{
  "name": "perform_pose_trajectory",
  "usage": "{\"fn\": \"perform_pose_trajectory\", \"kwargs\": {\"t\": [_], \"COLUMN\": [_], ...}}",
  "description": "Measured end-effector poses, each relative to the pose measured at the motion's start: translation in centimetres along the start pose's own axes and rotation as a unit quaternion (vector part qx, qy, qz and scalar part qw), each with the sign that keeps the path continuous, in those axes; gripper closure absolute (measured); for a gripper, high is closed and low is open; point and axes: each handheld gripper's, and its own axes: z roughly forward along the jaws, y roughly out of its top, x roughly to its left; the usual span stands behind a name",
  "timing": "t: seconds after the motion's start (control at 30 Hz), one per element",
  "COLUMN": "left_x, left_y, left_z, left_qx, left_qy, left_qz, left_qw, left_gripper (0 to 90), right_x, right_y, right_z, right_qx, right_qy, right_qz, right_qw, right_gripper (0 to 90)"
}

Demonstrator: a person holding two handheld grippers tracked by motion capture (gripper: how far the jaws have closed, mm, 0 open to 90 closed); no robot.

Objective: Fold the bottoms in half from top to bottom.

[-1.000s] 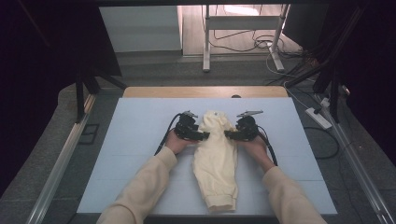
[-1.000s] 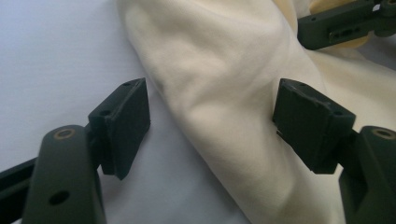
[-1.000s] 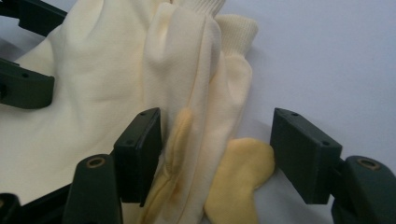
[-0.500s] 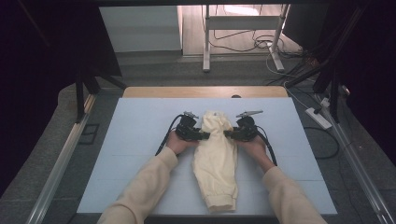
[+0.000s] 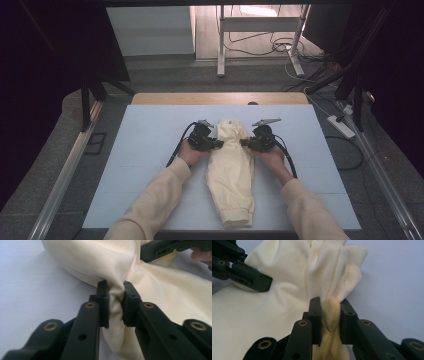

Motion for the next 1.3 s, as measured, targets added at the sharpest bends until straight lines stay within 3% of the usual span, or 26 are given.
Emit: {"fn": "perform_pose_trajectory", "kwargs": {"t": [0.37,0.77,1.3], "left_x": [-0.4,-0.8,-1.2], "left_y": [0.4,0.8,2.1], "left_z": [-1.4,-3.0,-4.8], "left_qx": [-0.027,-0.054,-0.077], "left_qy": [0.002,-0.001,0.004], "left_qz": [0.008,0.016,0.038], "left_qw": [0.9996,0.9984,0.9963], "left_gripper": [78.9,78.9,78.8], "right_x": [0.2,0.7,1.2], "right_y": [0.6,1.5,2.7], "right_z": [-1.0,-2.5,-4.1], "right_qx": [-0.031,-0.067,-0.109], "right_qy": [0.003,0.008,0.007], "right_qz": [-0.006,-0.021,-0.023], "right_qw": [0.9995,0.9975,0.9937], "right_gripper": [75.6,75.6,75.6]}}
